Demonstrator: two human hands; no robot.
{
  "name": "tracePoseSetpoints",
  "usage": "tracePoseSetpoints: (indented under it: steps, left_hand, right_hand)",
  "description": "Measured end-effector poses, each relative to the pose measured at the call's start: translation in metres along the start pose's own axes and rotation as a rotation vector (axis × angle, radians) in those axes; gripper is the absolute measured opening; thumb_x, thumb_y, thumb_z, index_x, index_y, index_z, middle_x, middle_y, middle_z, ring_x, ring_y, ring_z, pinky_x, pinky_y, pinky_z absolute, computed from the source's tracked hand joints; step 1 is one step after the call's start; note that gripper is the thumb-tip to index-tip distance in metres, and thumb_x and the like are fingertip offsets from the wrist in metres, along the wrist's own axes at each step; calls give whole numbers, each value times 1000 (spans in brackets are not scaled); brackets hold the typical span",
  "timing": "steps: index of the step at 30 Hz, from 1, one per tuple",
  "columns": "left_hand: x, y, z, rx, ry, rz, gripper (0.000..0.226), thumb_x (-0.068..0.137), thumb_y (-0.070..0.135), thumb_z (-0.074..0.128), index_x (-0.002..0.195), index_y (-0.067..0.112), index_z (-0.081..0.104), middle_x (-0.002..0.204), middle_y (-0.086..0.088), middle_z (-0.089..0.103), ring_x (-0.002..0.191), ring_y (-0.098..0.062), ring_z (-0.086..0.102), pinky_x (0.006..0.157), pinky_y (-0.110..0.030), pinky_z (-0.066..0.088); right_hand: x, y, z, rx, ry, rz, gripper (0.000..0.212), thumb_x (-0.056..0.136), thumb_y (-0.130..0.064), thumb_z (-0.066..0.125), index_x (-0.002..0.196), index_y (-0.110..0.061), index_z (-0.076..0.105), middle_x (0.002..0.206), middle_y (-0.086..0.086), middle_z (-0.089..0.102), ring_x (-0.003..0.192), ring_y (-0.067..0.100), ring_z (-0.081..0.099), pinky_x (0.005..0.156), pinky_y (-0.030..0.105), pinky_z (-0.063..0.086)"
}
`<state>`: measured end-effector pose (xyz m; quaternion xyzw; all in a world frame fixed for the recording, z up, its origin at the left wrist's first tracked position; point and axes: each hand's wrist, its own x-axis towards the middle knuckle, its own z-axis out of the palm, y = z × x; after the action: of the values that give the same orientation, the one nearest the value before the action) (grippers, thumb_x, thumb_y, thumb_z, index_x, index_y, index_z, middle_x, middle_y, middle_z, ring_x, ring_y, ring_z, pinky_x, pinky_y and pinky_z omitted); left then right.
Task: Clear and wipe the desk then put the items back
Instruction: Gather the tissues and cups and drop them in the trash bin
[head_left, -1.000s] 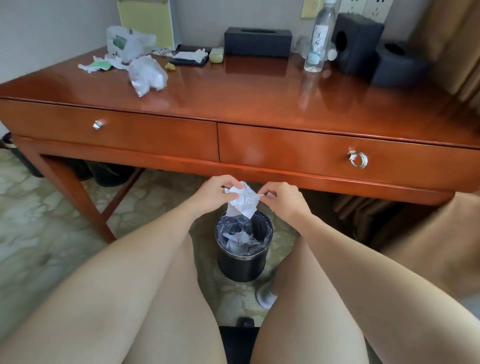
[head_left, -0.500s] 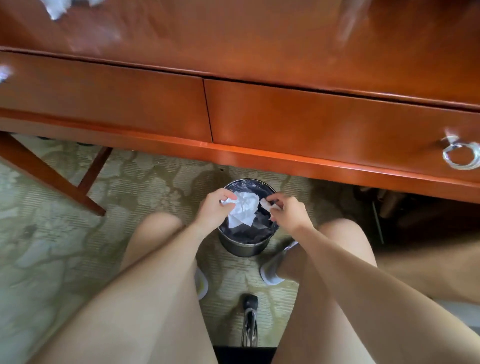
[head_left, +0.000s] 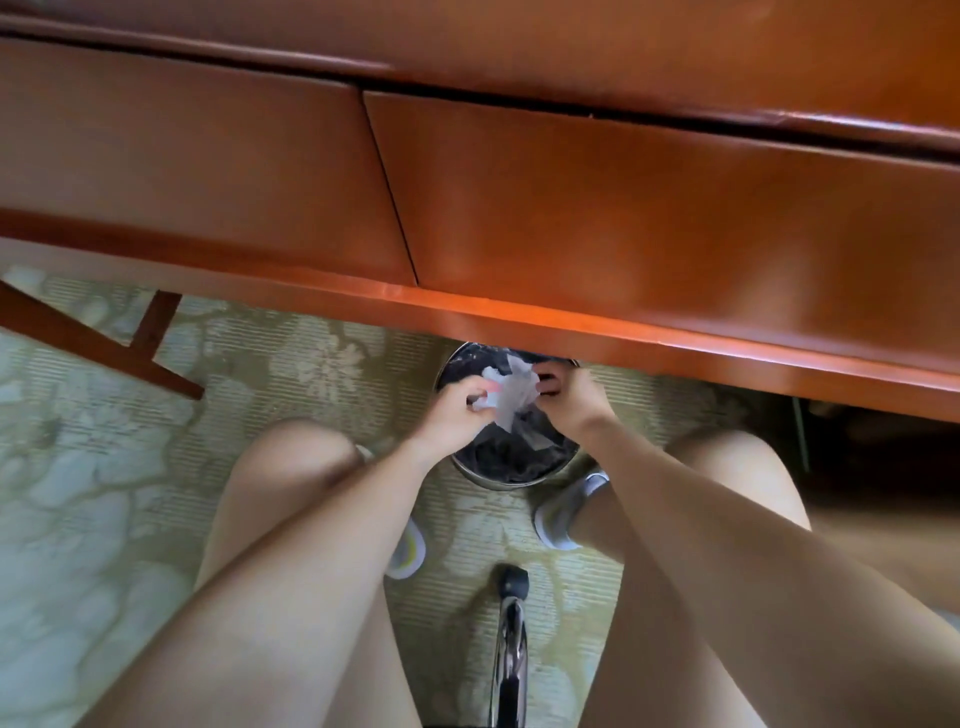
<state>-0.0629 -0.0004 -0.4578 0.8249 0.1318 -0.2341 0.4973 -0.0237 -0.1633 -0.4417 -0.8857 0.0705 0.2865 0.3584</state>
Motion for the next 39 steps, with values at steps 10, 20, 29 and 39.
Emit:
tracePoseSetpoints:
  steps: [10, 20, 29, 39]
  left_hand:
    - [-12, 9, -4, -50, -55, 54, 33, 93, 4, 59, 126, 11, 59, 127, 1, 59, 111, -5, 49, 94, -18, 35]
    - [-55, 28, -28, 41, -3, 130, 32, 90, 5, 61, 122, 8, 61, 122, -10, 63, 110, -18, 60, 95, -21, 43]
    - [-131, 64, -83, 110, 96, 253, 27, 92, 9, 61, 118, 13, 62, 114, -5, 66, 99, -14, 63, 83, -19, 47]
    - [-228, 120, -207, 216, 556, 456, 8, 91, 28, 62, 98, 32, 63, 83, 9, 69, 80, -10, 68, 80, -34, 55]
  right_hand:
    - [-7, 0, 4, 0, -25, 16, 39, 93, -5, 47, 127, -20, 59, 111, 11, 69, 100, 27, 63, 80, 27, 46]
    - [-63, -23, -8, -120, -66, -101, 35, 88, -8, 45, 111, -24, 65, 100, 10, 72, 96, 26, 65, 88, 34, 52]
    - [-135, -83, -30, -189, -90, -355, 25, 89, -2, 53, 96, -18, 71, 86, 3, 72, 83, 19, 67, 71, 17, 51]
    - [-211, -205, -84, -81, -106, -640, 23, 94, -3, 52, 103, -15, 68, 99, 4, 72, 83, 12, 67, 68, 16, 48]
